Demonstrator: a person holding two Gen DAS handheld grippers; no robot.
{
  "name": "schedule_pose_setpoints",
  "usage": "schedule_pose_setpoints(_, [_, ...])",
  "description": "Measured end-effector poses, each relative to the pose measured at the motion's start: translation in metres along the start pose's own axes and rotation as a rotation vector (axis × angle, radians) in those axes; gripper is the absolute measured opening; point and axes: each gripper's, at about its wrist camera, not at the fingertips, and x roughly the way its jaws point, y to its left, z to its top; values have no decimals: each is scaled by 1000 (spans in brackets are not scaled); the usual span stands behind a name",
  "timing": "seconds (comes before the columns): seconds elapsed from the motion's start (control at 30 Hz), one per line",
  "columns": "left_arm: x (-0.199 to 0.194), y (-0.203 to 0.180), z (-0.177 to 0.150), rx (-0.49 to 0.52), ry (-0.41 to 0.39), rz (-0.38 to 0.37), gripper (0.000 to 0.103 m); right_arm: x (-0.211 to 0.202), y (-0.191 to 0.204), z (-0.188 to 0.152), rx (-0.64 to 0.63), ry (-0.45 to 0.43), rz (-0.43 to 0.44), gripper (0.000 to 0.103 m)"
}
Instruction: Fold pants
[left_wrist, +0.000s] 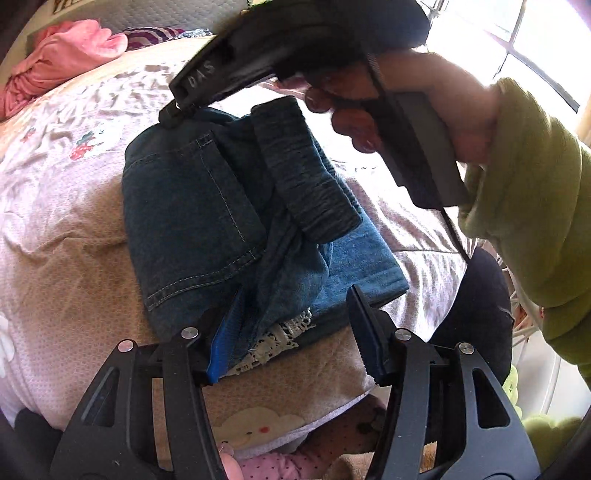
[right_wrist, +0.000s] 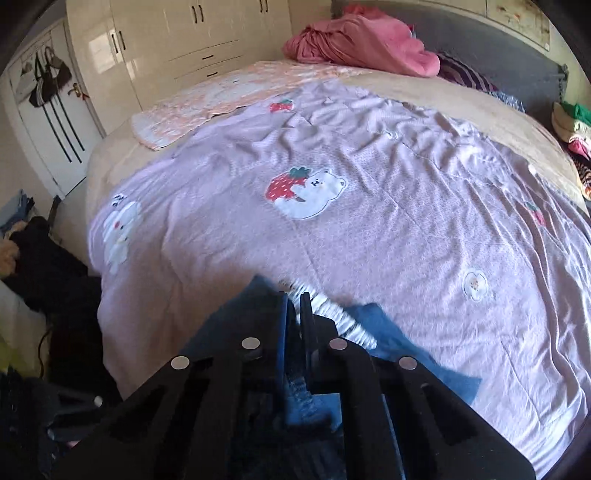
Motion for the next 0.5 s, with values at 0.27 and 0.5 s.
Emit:
schedule_pose_setpoints(0.27, [2, -1, 1, -3, 8, -1, 48, 22, -25, -6, 64, 50, -72, 0])
schedule_pose_setpoints(0.5, [3, -3, 3, -7, 9, 4, 48, -23, -25, -13, 113, -32, -15, 21])
